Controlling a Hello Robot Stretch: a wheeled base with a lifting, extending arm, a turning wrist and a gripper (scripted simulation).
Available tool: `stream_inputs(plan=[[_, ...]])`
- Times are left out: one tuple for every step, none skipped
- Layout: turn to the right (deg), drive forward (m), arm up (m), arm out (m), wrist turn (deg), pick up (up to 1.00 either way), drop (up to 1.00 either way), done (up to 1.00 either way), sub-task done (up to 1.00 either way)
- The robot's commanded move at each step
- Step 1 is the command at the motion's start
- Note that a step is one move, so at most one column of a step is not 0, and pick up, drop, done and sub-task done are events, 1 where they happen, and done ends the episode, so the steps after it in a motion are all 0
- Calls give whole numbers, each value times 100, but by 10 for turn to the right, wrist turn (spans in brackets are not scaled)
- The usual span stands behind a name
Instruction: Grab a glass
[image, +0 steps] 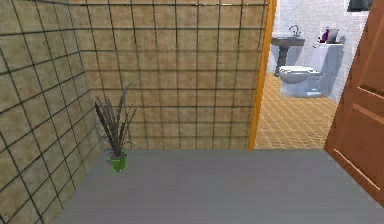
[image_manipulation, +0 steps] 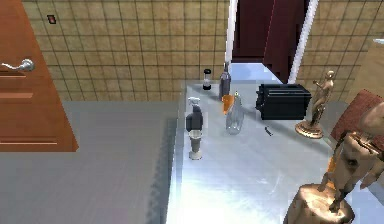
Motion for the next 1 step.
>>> stream_inputs(plan=[[0,0,50,0,0,0,0,0,0]])
